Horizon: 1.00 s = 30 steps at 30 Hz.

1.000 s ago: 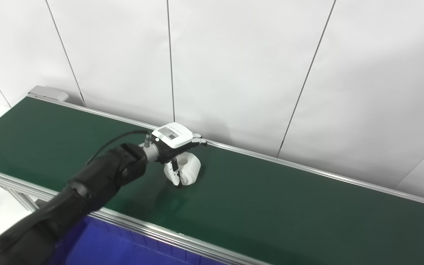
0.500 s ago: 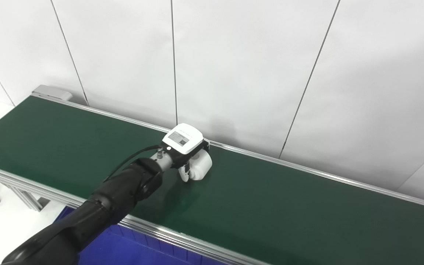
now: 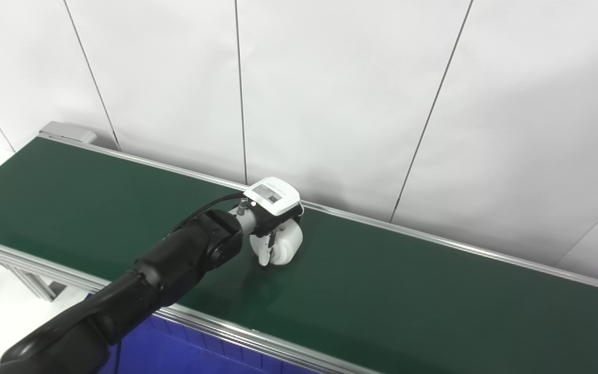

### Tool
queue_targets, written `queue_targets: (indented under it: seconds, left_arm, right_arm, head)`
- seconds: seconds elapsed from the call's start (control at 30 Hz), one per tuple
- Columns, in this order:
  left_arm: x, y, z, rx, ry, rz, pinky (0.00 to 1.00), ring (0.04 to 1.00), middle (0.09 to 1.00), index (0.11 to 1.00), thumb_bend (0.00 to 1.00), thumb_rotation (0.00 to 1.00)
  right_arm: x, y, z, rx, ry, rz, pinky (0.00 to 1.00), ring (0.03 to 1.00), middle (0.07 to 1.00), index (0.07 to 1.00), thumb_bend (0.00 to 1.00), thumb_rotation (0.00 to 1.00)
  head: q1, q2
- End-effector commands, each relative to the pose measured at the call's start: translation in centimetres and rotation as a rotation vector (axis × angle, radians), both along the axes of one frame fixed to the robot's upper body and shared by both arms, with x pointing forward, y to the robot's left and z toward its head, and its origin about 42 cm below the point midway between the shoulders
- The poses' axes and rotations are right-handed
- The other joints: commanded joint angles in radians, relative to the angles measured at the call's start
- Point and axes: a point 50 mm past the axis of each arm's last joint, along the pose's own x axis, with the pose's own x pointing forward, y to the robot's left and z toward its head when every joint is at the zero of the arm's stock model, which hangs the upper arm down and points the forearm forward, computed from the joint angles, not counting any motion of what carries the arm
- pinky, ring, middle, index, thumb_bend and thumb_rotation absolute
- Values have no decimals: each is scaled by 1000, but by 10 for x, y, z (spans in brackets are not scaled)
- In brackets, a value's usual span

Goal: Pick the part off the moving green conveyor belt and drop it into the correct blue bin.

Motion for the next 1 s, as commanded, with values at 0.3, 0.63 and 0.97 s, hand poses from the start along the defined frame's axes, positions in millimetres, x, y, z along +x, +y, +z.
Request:
queue_targets:
  seconds: [0.3, 0.63, 0.97]
  left_arm:
    - [-28, 3, 101, -122, -174, -124, 300, 380, 454, 528, 499, 0]
    - [-105, 12, 161, -263, -280, -120, 291, 380, 481, 526, 499, 0]
    - [-190, 33, 133, -308, -159, 21, 311, 393, 522, 507, 499, 0]
  right_arm:
    - [2, -2, 23, 20, -21, -3, 1000, 1000, 989, 1000, 813, 1000]
    - [9, -17, 48, 39, -27, -7, 1000, 1000, 998, 1000, 784, 1000]
    - [10, -23, 56, 39, -18, 7, 1000, 1000, 1000, 1000, 759, 1000]
  head:
    - [68, 104]
    - [204, 262]
    - [296, 272]
